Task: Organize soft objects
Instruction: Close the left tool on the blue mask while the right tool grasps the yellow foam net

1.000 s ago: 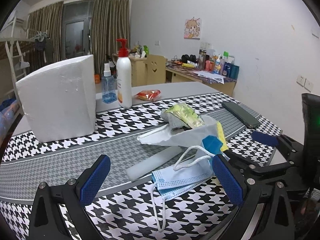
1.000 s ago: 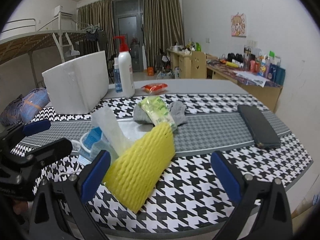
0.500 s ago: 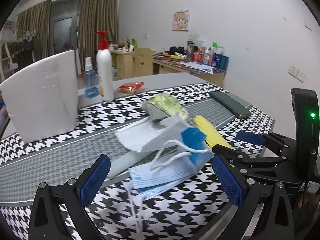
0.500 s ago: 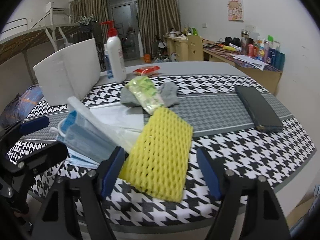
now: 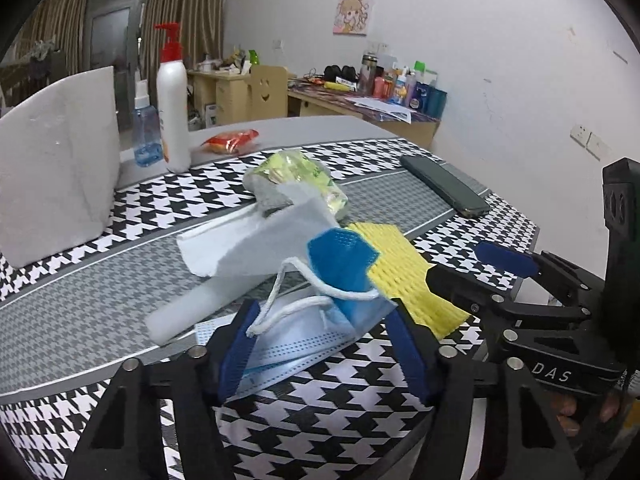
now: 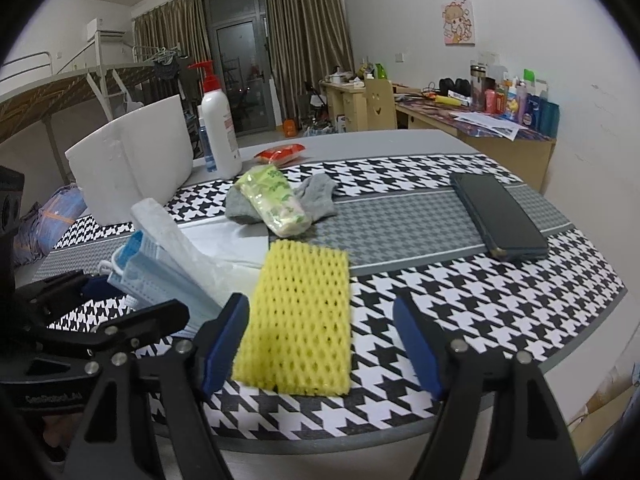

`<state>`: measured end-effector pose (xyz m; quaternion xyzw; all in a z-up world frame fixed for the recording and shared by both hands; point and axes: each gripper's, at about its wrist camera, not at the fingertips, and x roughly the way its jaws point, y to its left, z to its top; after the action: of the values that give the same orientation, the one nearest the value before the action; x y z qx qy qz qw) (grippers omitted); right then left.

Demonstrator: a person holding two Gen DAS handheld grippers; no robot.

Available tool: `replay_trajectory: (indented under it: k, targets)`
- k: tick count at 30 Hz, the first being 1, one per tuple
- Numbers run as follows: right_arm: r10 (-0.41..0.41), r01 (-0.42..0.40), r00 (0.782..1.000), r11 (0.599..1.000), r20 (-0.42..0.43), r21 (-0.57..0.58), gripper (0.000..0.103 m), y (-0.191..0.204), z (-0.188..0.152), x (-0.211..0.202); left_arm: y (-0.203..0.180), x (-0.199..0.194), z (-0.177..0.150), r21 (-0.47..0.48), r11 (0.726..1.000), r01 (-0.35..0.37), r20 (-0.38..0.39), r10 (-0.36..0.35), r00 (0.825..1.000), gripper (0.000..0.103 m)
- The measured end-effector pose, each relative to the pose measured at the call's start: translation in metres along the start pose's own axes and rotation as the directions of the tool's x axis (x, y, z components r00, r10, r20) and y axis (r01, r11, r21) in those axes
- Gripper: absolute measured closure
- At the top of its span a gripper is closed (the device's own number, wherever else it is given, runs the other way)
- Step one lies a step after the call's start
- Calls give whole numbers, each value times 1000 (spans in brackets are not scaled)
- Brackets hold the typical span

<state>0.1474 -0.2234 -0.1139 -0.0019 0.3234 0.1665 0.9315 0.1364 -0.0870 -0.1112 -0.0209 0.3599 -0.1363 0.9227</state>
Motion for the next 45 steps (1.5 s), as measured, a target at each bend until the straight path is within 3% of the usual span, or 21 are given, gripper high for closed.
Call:
replay_trajectory:
  k: [8, 11, 27, 29, 34, 38, 45]
  targets:
    - [9, -9, 1000, 1000, -6, -18, 24, -2, -5, 1, -2, 9, 0, -17, 1000, 21, -34, -22, 999, 81]
    - [25, -25, 999, 999, -28, -24, 24, -1, -9, 3, -2, 10, 1, -23, 1000, 13, -28, -14, 1000, 90]
    - [34, -41, 992, 997, -118, -62, 25, 10, -12, 24, -1, 6, 0, -5, 1000, 28, -17, -28, 999, 95]
    - [48, -57, 991, 996, -126, -65, 37, 11, -12, 22, -2, 2, -1, -2, 1000, 31, -12, -31, 999, 95]
    - [65, -75, 988, 995, -139, -70, 52, 13, -13, 21, -3, -6, -3, 4, 999, 35, -4, -35, 999, 95]
    - [115, -125, 981, 991, -156, -52, 79, 13, -11, 17, -3, -14, -4, 7, 999, 34, 7, -34, 999, 95]
    - [83, -90, 992, 993, -98, -75, 80, 19, -8, 0, 0, -25, -4, 7, 999, 35, 36, -35, 999, 96]
